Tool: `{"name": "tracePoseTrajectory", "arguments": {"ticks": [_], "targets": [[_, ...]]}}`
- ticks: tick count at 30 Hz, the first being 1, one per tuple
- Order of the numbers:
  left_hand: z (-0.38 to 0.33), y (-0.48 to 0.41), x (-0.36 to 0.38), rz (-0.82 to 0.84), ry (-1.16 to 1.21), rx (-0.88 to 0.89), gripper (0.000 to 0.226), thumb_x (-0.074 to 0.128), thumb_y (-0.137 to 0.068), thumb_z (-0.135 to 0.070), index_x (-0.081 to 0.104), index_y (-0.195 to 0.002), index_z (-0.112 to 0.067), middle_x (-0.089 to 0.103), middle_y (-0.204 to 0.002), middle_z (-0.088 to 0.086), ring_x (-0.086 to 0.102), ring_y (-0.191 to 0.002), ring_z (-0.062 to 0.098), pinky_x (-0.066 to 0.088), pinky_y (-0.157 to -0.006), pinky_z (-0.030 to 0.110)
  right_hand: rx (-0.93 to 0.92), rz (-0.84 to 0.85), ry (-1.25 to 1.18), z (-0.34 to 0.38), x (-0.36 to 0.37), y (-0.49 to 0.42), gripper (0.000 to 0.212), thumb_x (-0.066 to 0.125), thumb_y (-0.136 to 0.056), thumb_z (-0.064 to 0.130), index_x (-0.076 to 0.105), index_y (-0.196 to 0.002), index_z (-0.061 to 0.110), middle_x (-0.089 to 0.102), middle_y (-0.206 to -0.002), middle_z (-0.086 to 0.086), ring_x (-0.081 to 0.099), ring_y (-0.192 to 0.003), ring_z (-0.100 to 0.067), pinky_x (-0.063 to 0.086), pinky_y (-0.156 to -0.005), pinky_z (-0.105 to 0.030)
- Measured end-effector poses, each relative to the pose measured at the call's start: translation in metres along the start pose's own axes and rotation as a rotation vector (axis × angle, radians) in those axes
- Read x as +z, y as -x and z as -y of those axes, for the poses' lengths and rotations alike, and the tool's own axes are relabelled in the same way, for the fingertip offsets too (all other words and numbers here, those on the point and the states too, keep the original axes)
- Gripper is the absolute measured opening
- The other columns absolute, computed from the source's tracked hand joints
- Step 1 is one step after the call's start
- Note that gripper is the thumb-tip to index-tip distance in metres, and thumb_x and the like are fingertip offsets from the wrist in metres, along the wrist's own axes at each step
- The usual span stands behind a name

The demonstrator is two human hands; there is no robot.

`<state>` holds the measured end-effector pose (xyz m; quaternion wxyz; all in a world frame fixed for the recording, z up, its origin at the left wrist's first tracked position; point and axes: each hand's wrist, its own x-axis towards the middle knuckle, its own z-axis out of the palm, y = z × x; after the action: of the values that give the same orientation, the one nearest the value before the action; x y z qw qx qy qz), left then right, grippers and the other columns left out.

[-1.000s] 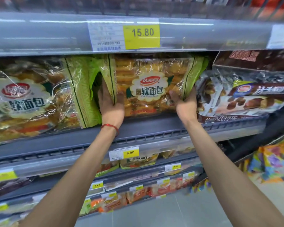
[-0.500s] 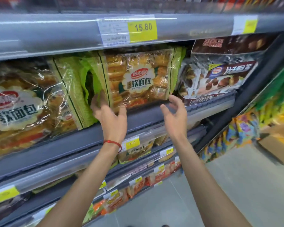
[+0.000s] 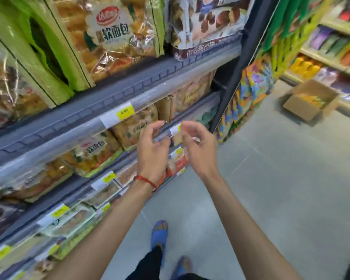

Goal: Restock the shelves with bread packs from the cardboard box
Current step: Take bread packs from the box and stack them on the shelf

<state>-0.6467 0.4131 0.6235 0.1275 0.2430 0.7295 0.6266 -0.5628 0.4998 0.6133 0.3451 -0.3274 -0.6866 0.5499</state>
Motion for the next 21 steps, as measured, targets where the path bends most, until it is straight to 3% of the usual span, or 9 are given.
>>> {"name": "tracePoseTrajectory", "arguments": {"ticks": [4,7,10,13,17,21], "targets": [[0.017,0.050,0.010,0.173,-0.009,-0.097,0.027,0.061,-0.085,-0.003,0.064,-0.111,-0.012,0.066,-0.114,0.003,0.060,-0.103,0.011,0.047,-0.092,0.018,0.112,-0.098,0.017,-0.020,-0.031,0.066,0.030,0.060,-0.095,-0.005,0.071,-0.110,0.018,0.073,-0.102,0.010,0.064,-0.089,0.007,0.047,-0.078,-0.010],[0.028,0.085,0.009,0.337,-0.033,-0.137,0.026,0.060,-0.087,0.003,0.064,-0.106,-0.014,0.065,-0.108,-0.003,0.060,-0.097,0.003,0.045,-0.086,0.008,0.194,-0.193,0.035,-0.031,-0.048,0.117,0.028,0.059,-0.093,-0.007,0.072,-0.109,0.012,0.073,-0.098,0.007,0.063,-0.081,0.009,0.049,-0.075,-0.011],[0.047,0.115,0.004,0.493,-0.077,-0.140,0.031,0.058,-0.082,0.000,0.066,-0.111,-0.009,0.067,-0.110,0.003,0.062,-0.097,0.012,0.049,-0.088,0.016,0.277,-0.292,0.065,-0.039,-0.056,0.171,0.029,0.059,-0.093,-0.008,0.072,-0.109,0.012,0.073,-0.097,0.001,0.061,-0.076,0.011,0.048,-0.073,-0.009],[0.065,0.148,-0.006,0.631,-0.103,-0.154,0.032,0.055,-0.088,0.010,0.064,-0.116,-0.001,0.064,-0.109,0.004,0.059,-0.089,0.005,0.044,-0.077,0.006,0.348,-0.403,0.072,-0.046,-0.056,0.229,0.033,0.058,-0.091,-0.011,0.071,-0.107,0.014,0.072,-0.096,-0.001,0.061,-0.073,0.012,0.046,-0.073,-0.008],[0.086,0.197,-0.028,0.825,-0.109,-0.198,0.033,0.053,-0.088,0.011,0.063,-0.113,-0.008,0.064,-0.109,0.001,0.059,-0.086,0.001,0.046,-0.075,0.018,0.452,-0.543,0.071,-0.051,-0.041,0.310,0.030,0.058,-0.094,-0.007,0.070,-0.109,0.016,0.073,-0.097,-0.001,0.062,-0.074,0.010,0.047,-0.074,-0.007],[0.099,0.248,-0.058,0.979,-0.144,-0.208,0.030,0.055,-0.088,0.004,0.065,-0.109,-0.015,0.067,-0.108,-0.002,0.060,-0.087,-0.005,0.046,-0.074,0.017,0.547,-0.628,0.051,-0.049,-0.022,0.393,0.028,0.057,-0.097,-0.005,0.068,-0.111,0.016,0.072,-0.098,0.002,0.062,-0.077,0.013,0.047,-0.074,-0.006]]}}
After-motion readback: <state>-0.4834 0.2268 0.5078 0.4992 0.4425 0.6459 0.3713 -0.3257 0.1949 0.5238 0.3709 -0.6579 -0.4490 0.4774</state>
